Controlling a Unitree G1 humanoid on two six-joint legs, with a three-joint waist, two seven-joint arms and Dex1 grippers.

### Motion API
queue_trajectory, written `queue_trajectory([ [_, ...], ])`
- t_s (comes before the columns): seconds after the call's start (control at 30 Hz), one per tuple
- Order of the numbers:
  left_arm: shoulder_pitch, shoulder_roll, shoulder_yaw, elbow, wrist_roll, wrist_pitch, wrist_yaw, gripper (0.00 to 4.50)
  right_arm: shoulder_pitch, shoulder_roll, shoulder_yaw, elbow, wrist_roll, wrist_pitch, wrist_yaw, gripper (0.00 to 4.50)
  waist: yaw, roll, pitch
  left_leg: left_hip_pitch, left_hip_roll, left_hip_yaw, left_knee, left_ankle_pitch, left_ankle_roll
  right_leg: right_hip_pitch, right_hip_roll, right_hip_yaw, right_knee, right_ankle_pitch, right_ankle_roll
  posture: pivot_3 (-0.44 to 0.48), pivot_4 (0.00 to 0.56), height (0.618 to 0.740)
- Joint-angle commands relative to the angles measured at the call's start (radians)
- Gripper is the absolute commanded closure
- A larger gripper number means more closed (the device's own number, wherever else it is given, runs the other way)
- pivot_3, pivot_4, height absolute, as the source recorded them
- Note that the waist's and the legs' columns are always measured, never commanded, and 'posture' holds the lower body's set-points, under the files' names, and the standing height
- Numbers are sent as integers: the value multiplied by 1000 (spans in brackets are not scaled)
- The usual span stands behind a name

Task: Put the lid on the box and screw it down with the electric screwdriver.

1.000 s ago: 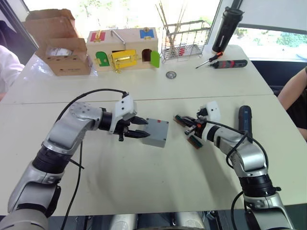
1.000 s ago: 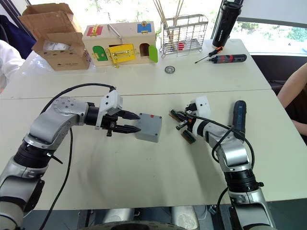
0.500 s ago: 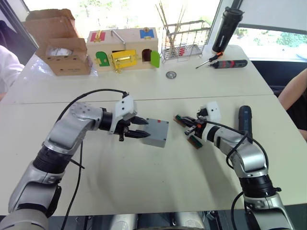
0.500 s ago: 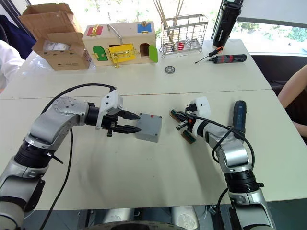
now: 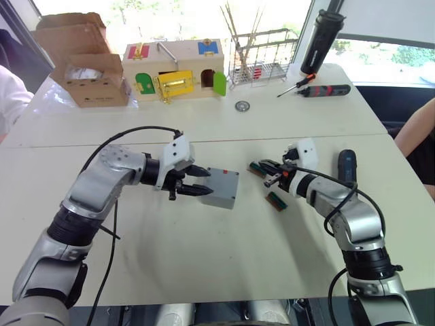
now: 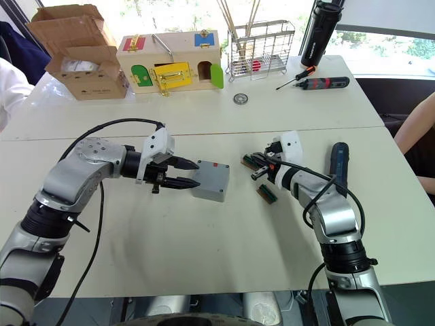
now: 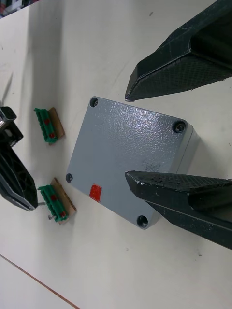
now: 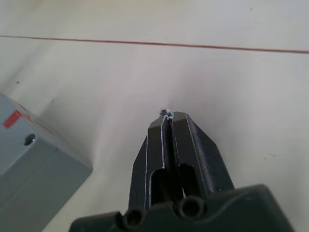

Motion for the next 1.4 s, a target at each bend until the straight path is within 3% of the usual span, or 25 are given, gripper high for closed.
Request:
queue_trajectory([
  [0.03,-1,2,7,-12,-1,-21,0,2172,-19,-10,-33,-55,17,4,-2,4470,0,0,0,0,0,0,0,0,0,0,0,0,0,0,0,0,150,740],
  [0.23,-6,35,50,-1,-23,-4,-16,2172,-80,-35,-81,-252,143,152,25,4470,-1,0,0,0,0,0,0,0,0,0,0,0,0,0,0,0,150,740],
  [0.37,-1,66,61,33,-6,-26,-15,2172,-73,-36,-41,-338,232,236,62,4470,-1,0,0,0,1,-1,0,0,0,0,0,0,0,0,0,0,150,740],
  [0.7,4,93,87,16,-32,-11,-6,2172,-52,-21,66,-281,187,179,36,4470,0,0,0,0,0,-1,0,0,0,0,0,0,0,0,0,0,150,740],
  [1.4,-2,77,71,-8,-43,15,15,2172,-8,-47,82,-253,170,154,46,4470,0,0,0,0,0,-1,0,0,0,0,0,0,0,0,0,0,150,740],
])
